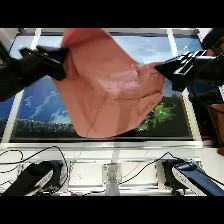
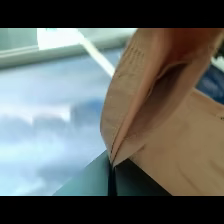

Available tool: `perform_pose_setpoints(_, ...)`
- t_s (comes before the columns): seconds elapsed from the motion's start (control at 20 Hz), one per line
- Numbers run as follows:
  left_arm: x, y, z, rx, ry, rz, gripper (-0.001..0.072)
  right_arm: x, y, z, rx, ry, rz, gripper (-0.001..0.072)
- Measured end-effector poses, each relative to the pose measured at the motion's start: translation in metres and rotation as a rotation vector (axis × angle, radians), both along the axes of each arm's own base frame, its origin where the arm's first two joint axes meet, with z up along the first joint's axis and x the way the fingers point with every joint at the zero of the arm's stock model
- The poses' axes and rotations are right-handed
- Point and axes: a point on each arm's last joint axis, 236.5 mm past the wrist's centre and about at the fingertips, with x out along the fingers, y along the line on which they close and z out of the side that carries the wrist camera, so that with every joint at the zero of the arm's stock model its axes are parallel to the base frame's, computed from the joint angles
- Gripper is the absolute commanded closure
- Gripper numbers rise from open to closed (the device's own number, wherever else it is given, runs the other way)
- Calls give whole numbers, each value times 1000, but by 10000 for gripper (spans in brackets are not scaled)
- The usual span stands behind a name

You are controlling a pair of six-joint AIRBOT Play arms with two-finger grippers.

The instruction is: Fold the clothes and pants, and hang the long-sleeved shirts on hangers.

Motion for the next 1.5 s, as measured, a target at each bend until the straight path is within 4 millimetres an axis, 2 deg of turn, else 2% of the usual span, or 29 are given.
perform_pose_setpoints(0.1,17,-7,-50,25,126,0,692,15,0,-40,-10,91,-24,691)
perform_pose_setpoints(0.25,57,-15,-129,57,276,31,692,49,-1,-118,-11,223,-100,691)
perform_pose_setpoints(0.4,97,-20,-205,56,378,93,692,94,-10,-191,7,269,-236,691)
perform_pose_setpoints(0.45,106,-22,-229,42,414,113,686,108,-14,-209,14,266,-281,691)
perform_pose_setpoints(0.5,113,-24,-249,19,450,134,615,123,-18,-225,28,260,-329,689)
perform_pose_setpoints(0.55,117,-25,-264,-2,477,151,393,132,-22,-240,29,261,-362,592)
perform_pose_setpoints(0.6,122,-26,-274,-25,496,169,165,142,-26,-251,39,253,-398,351)
perform_pose_setpoints(0.65,125,-27,-280,-43,504,184,8,149,-29,-258,42,246,-422,156)
perform_pose_setpoints(0.7,128,-26,-283,-54,504,193,0,154,-32,-265,40,238,-441,150)
perform_pose_setpoints(0.85,136,-20,-275,-55,461,204,8,168,-50,-266,33,204,-490,167)
perform_pose_setpoints(0.95,139,-10,-251,-48,400,210,15,175,-77,-262,24,198,-535,169)
perform_pose_setpoints(1.05,140,3,-218,-43,326,216,15,170,-114,-269,7,259,-578,239)
perform_pose_setpoints(1.2,131,23,-162,-35,218,221,15,141,-170,-291,-37,409,-610,233)
perform_pose_setpoints(1.3,122,32,-130,-37,159,221,16,112,-191,-308,-56,526,-589,221)
perform_pose_setpoints(1.35,117,35,-119,-36,139,219,16,97,-194,-317,-61,585,-565,219)
perform_pose_setpoints(1.5,107,38,-96,-37,96,215,16,57,-178,-341,-28,756,-462,151)
